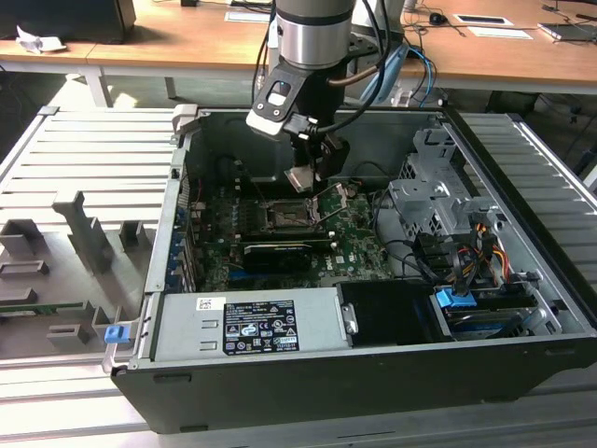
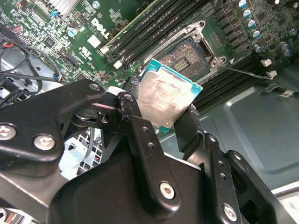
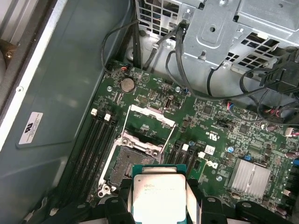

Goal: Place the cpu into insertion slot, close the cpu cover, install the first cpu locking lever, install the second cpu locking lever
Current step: 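Place the cpu into insertion slot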

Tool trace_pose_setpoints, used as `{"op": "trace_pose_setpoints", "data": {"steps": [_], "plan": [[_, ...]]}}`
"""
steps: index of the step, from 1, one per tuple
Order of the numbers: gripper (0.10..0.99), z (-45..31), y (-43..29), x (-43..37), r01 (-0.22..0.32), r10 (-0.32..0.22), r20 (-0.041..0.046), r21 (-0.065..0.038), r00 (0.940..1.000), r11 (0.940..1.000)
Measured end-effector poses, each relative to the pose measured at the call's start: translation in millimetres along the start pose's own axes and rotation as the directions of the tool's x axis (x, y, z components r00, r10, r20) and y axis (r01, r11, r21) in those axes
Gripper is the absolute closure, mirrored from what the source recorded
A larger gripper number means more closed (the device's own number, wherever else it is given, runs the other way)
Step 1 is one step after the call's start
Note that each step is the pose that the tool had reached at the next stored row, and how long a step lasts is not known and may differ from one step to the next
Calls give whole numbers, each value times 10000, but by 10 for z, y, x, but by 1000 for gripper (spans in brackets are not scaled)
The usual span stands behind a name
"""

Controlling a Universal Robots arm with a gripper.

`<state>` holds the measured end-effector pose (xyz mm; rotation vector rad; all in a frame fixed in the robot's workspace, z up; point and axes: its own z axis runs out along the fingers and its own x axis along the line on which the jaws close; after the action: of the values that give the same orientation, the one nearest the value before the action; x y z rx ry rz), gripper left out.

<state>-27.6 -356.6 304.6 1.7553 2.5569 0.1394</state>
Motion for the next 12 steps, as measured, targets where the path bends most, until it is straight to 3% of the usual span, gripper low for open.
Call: {"op": "trace_pose_setpoints", "data": {"steps": [12], "plan": [[545, 26, -2, -1, -23, 23, 3, 0, 10000, 10000]]}}
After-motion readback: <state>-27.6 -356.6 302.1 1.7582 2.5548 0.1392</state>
